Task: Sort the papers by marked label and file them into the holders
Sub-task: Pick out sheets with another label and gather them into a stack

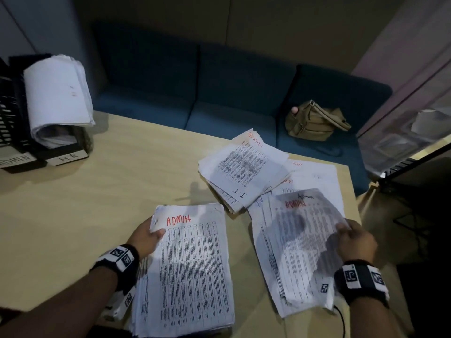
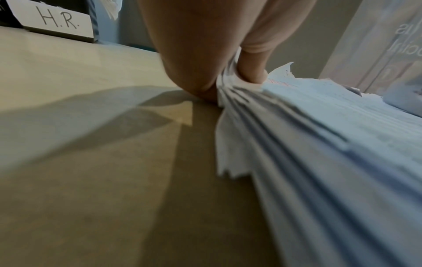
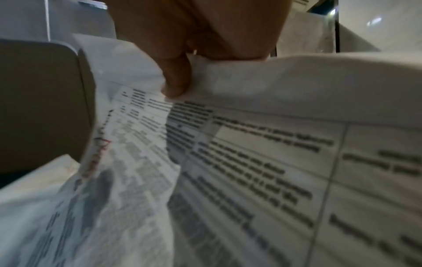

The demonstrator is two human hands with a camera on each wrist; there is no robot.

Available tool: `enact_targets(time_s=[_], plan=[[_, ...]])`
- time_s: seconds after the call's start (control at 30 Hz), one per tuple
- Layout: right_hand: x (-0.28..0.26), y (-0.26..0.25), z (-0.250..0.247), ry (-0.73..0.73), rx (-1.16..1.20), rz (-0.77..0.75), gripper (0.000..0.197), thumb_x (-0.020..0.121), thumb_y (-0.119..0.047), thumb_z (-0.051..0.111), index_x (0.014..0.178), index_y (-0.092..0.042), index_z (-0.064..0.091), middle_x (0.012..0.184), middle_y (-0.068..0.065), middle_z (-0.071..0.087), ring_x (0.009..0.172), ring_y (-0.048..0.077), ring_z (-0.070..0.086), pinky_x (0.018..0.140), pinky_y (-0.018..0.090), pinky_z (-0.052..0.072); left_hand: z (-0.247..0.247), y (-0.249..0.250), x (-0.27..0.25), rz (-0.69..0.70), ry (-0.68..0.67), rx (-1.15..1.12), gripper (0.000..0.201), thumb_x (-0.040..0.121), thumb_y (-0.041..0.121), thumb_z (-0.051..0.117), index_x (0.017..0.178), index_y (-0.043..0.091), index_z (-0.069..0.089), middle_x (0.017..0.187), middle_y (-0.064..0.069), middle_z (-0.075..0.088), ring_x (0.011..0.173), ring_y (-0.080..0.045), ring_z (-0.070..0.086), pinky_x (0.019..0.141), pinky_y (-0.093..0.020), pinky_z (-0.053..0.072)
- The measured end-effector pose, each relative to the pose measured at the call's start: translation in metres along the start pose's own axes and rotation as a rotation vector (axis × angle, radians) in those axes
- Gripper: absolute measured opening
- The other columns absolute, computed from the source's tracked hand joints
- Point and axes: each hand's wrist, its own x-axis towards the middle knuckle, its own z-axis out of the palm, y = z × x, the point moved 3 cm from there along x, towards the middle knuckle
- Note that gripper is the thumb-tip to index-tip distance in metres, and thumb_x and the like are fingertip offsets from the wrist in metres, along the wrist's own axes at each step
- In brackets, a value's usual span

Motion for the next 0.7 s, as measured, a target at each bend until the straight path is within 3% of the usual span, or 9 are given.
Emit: enact_targets(time_s=[0.1,0.2,0.27,0.33,0.47,0.53,0.57,0.63,0.7], plan=[[0.002,-0.018,-0.025,0.011,0.126,-0.130,0.015,0.088,-0.006,0.060,0.099,-0.003,0.069,0.086,0.025,0.066,0.089,0.038,0.063,0.074,0.030,0.038,0.001,0.001,-0.001,-0.013,0.018,-0.042,0.038,0.094,0.017,0.052,0.132,0.020,0.050,0.107,-0.005,0.063,0.089,-0.022,0.058,0.069,-0.030,0.045],[-0.001,-0.034,-0.041,-0.030,0.238,-0.190,0.014,0.090,-0.017,0.061,0.080,-0.008,0.065,0.074,0.021,0.062,0.074,0.029,0.060,0.067,0.034,0.041,0.002,0.004,-0.002,-0.006,0.058,-0.115,0.032,0.094,0.014,0.052,0.126,0.018,0.054,0.101,-0.007,0.065,0.081,-0.021,0.058,0.063,-0.028,0.046],[-0.008,-0.046,-0.035,-0.048,0.297,-0.220,0.027,0.087,-0.030,0.063,0.070,-0.010,0.057,0.067,0.018,0.061,0.065,0.025,0.056,0.061,0.037,0.045,0.002,0.006,-0.001,-0.009,0.094,-0.177,0.030,0.093,0.012,0.054,0.122,0.016,0.056,0.104,-0.009,0.065,0.088,-0.026,0.060,0.070,-0.031,0.047],[-0.019,-0.059,-0.009,-0.097,0.326,-0.208,0.024,0.078,-0.033,0.058,0.068,-0.012,0.056,0.066,0.012,0.062,0.062,0.020,0.055,0.058,0.036,0.046,0.003,0.006,0.001,-0.013,0.106,-0.224,0.031,0.091,0.014,0.059,0.122,0.014,0.057,0.107,-0.010,0.066,0.096,-0.031,0.061,0.080,-0.037,0.049],[-0.051,-0.081,0.073,-0.332,0.435,-0.186,0.009,0.074,-0.012,0.056,0.079,-0.015,0.062,0.069,-0.003,0.065,0.055,-0.010,0.054,0.054,0.021,0.042,0.008,0.006,0.002,-0.017,0.077,-0.330,0.029,0.088,0.018,0.064,0.117,0.023,0.061,0.113,-0.005,0.067,0.107,-0.031,0.061,0.095,-0.049,0.047],[-0.072,-0.087,0.109,-0.456,0.415,-0.108,0.019,0.081,0.002,0.051,0.085,-0.014,0.061,0.071,-0.006,0.063,0.056,-0.005,0.056,0.049,0.015,0.043,0.010,0.015,-0.003,0.025,0.059,-0.432,0.024,0.092,0.016,0.060,0.115,0.023,0.060,0.116,-0.005,0.066,0.114,-0.031,0.059,0.098,-0.045,0.044],[-0.082,-0.089,0.124,-0.516,0.390,-0.068,0.021,0.083,0.004,0.047,0.090,-0.012,0.060,0.073,-0.004,0.063,0.060,0.004,0.058,0.047,0.014,0.044,0.011,0.021,-0.007,0.056,0.056,-0.477,0.024,0.094,0.018,0.057,0.118,0.020,0.058,0.118,-0.003,0.063,0.117,-0.028,0.057,0.097,-0.039,0.043],[-0.101,-0.092,0.150,-0.582,0.354,-0.035,0.022,0.086,0.000,0.044,0.101,-0.008,0.057,0.085,0.003,0.064,0.075,0.019,0.062,0.052,0.024,0.051,0.012,0.030,-0.014,0.098,0.032,-0.469,0.037,0.095,0.031,0.053,0.131,0.021,0.050,0.124,0.003,0.056,0.118,-0.019,0.052,0.097,-0.033,0.038],[-0.115,-0.095,0.168,-0.625,0.367,0.003,0.028,0.087,-0.003,0.044,0.112,-0.009,0.053,0.099,0.006,0.065,0.089,0.025,0.064,0.064,0.034,0.058,0.016,0.033,-0.016,0.143,-0.027,-0.391,0.063,0.086,0.049,0.060,0.141,0.027,0.038,0.136,0.011,0.047,0.124,-0.013,0.046,0.105,-0.036,0.035]])
